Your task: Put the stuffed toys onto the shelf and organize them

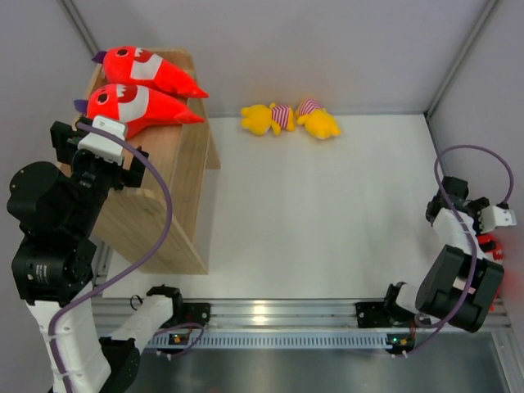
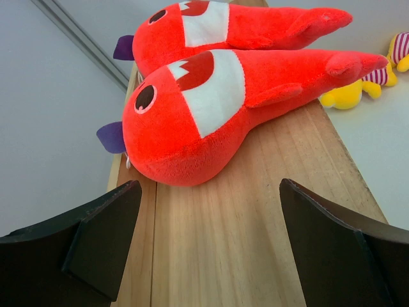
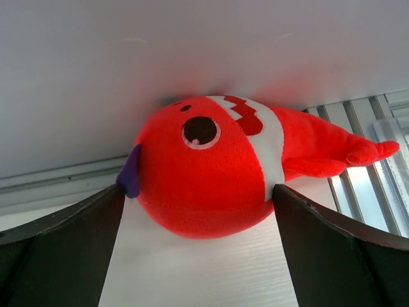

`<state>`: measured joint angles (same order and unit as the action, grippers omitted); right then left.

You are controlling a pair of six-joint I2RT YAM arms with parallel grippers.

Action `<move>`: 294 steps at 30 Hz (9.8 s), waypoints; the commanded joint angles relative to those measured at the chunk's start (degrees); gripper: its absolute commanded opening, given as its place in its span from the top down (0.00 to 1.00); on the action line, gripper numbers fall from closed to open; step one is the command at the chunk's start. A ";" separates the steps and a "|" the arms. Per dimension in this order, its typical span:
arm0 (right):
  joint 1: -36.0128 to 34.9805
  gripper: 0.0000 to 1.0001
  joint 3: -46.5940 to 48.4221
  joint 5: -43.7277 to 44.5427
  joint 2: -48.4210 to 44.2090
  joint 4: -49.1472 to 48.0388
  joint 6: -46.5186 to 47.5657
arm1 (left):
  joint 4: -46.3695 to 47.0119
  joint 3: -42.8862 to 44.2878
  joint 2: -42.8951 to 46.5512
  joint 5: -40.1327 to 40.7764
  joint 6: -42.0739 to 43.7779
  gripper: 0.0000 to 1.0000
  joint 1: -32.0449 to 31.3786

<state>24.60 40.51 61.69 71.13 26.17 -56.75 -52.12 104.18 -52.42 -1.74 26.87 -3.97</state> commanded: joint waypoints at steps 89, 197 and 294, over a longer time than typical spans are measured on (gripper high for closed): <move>-106.86 1.00 59.07 -18.62 15.44 -47.18 49.99 | -5.45 13.67 -15.33 -52.76 -3.92 0.01 -2.10; -103.89 1.00 99.41 -14.93 46.11 -22.66 120.04 | 10.02 23.08 -2.95 30.14 4.95 0.50 -2.54; -90.25 0.57 84.73 -76.11 36.19 -20.91 42.77 | -6.50 15.00 3.20 9.30 4.95 0.21 -2.10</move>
<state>-64.75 122.41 -16.29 107.11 7.18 -13.76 -60.49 119.13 -48.31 7.09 32.12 -6.04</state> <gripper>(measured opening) 0.395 0.786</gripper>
